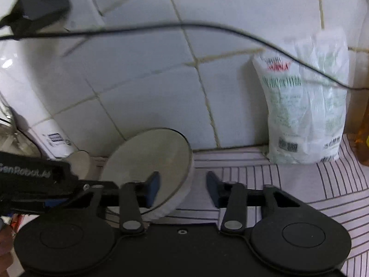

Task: Organize plates and bowls
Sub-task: 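Carry the held bowl with the right gripper over the second white bowl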

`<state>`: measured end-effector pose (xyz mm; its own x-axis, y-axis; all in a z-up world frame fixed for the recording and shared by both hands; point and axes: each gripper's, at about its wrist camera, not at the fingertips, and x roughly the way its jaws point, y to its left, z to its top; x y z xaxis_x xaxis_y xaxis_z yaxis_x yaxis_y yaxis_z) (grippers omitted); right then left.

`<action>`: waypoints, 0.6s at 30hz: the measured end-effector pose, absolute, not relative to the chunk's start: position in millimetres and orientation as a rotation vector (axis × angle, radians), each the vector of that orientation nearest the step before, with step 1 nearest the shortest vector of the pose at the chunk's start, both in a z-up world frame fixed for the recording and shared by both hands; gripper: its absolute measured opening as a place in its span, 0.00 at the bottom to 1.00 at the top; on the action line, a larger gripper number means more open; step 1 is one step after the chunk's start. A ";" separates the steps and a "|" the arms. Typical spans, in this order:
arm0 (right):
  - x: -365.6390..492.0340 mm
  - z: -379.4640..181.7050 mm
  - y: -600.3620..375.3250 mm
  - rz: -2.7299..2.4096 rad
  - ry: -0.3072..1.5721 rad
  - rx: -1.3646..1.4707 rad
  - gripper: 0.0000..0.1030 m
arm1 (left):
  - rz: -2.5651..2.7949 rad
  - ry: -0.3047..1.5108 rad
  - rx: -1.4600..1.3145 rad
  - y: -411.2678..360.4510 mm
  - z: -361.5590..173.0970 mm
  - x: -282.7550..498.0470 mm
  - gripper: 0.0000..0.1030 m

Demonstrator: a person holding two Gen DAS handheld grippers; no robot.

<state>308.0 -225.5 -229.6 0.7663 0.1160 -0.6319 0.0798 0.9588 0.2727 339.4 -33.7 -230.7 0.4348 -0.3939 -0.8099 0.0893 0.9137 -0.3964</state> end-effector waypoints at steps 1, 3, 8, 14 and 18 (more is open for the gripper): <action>310.0 -231.9 -226.8 0.005 0.713 0.294 0.36 | -0.300 1.082 -0.308 -34.1 -231.3 339.5 0.34; 310.2 -234.5 -229.9 -0.013 0.721 0.314 0.33 | -0.283 1.070 -0.289 -34.6 -231.6 339.2 0.33; 312.9 -238.9 -236.6 -0.042 0.749 0.347 0.22 | -0.282 1.052 -0.284 -36.4 -233.9 345.0 0.21; 317.3 -244.9 -246.6 -0.031 0.781 0.436 0.09 | -0.310 1.037 -0.220 -44.3 -231.9 348.0 0.15; 312.3 -237.6 -251.7 -0.035 0.777 0.481 0.09 | -0.322 1.049 -0.221 -42.3 -225.2 344.2 0.15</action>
<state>312.3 -251.7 -237.6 0.7182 0.1438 -0.6808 0.2047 0.8914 0.4043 344.2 -42.3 -225.2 0.4583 -0.3634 -0.8111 0.1545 0.9313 -0.3299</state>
